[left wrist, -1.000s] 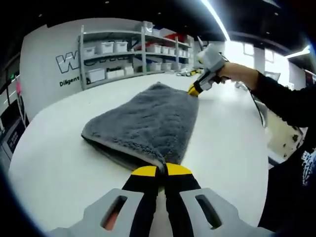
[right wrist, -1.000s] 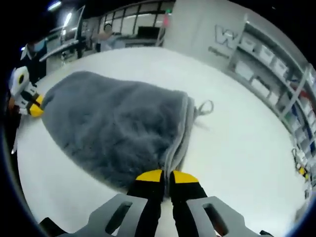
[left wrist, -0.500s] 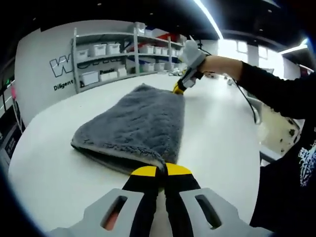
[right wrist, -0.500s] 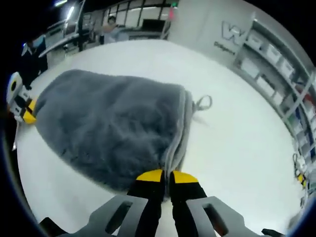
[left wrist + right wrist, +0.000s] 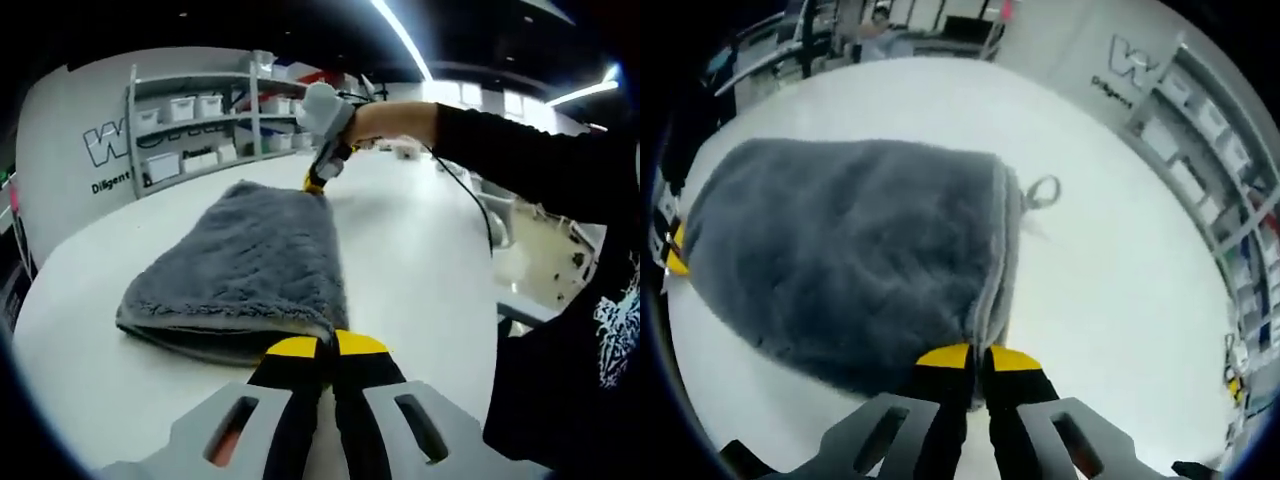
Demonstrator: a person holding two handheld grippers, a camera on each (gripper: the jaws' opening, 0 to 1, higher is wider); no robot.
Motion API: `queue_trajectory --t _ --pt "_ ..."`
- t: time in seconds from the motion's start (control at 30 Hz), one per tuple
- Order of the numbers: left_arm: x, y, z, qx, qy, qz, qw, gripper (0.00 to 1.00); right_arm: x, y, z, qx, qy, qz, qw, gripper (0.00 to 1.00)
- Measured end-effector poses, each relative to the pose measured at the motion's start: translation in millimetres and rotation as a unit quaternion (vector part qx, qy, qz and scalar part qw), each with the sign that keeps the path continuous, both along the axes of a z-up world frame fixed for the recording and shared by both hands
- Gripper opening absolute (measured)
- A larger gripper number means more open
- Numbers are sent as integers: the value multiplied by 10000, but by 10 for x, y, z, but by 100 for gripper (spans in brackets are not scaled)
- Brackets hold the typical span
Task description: Open the folded towel by lifting each exposed corner and separating the folded layers until the towel lies flat within the target outline without major curled edges
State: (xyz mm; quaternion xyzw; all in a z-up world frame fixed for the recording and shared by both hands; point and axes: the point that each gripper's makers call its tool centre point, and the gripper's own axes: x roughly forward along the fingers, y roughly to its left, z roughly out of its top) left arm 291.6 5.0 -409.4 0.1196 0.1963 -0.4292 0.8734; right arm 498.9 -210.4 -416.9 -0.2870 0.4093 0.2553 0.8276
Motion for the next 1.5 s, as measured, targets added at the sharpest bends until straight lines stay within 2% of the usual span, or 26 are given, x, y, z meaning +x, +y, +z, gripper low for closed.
queue_trajectory --t 0.2,0.43,0.77,0.87,0.9,1.03,1.17,1.37,1.5 --pt "-86 -130 1 -42 -2 -198 9998 2 82 37 1 -129 17 128 9998 0" --pt "-123 -220 2 -34 -65 -264 9996 1 168 110 -5 16 103 150 9998 0" --pt "-178 -371 1 -38 -134 -412 9991 1 240 209 -8 -241 -36 421 9988 0" --pt "-186 -404 1 -53 -152 -442 9989 1 295 233 -4 -327 -57 575 9978 0" --pt "-187 -412 1 -63 -154 -448 9989 1 343 256 3 -376 -94 782 9962 0" --pt "-195 -445 0 -42 -173 -463 9988 1 392 301 1 -401 16 918 9950 0" --pt "-209 -489 -1 8 -258 -506 9984 1 465 357 -1 -469 37 984 9940 0" --pt "-211 -591 1 31 -446 -576 9973 1 544 476 -1 -547 -100 1043 9930 0" --pt "-204 -620 5 105 -591 -607 9964 1 585 523 8 -544 -168 1223 9909 0"
